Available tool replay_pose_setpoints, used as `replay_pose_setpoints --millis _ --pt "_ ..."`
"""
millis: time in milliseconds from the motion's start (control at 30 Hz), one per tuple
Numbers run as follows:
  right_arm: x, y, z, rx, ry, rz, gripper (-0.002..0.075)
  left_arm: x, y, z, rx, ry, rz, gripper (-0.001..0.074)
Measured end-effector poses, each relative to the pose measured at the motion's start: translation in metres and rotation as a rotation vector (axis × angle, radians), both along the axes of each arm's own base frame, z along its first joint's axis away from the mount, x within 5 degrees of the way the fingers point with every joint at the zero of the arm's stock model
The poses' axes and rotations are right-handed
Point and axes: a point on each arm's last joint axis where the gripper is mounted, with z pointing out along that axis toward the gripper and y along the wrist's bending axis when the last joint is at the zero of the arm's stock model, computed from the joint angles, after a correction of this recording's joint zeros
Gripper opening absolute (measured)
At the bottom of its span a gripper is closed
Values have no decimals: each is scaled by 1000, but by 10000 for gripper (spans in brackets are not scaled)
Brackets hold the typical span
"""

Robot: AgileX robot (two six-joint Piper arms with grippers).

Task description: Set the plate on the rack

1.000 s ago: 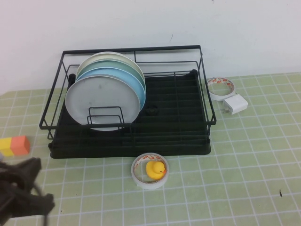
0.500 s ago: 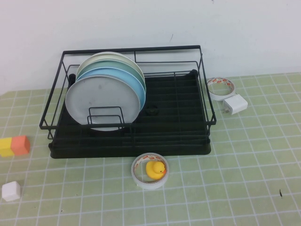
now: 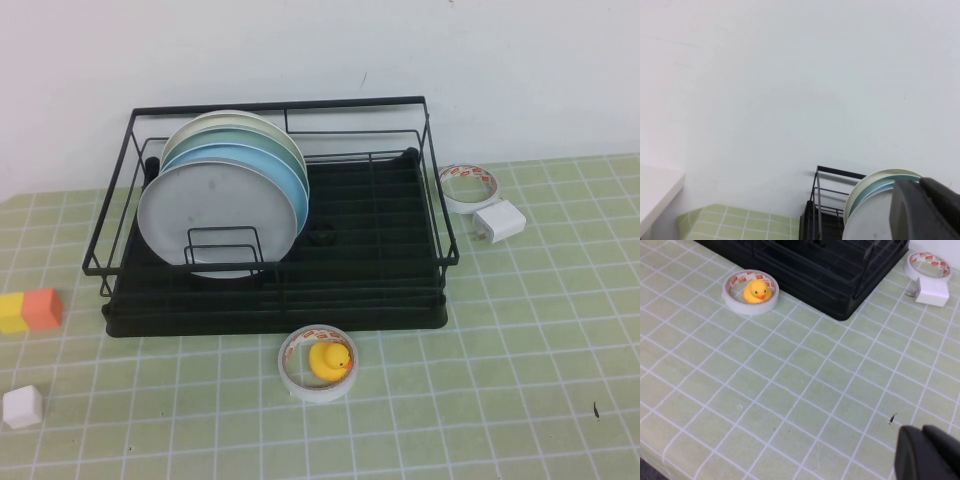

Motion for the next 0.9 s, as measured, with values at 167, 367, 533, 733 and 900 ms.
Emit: replay_pose_setpoints --millis 167,367,533,733,900 --pt "0 0 0 0 0 0 -2 0 0 0 1 -1 -4 -2" --pt "0 0 0 0 0 0 -2 0 -4 1 -3 -9 -40 -2" --pt "0 0 0 0 0 0 -2 0 -7 -1 -1 8 -81 -2" --pt "0 0 0 0 0 0 -2 2 -9 -23 3 227 -94 -2" --pt "0 0 0 0 0 0 -2 7 -5 -62 -24 382 -54 -2"
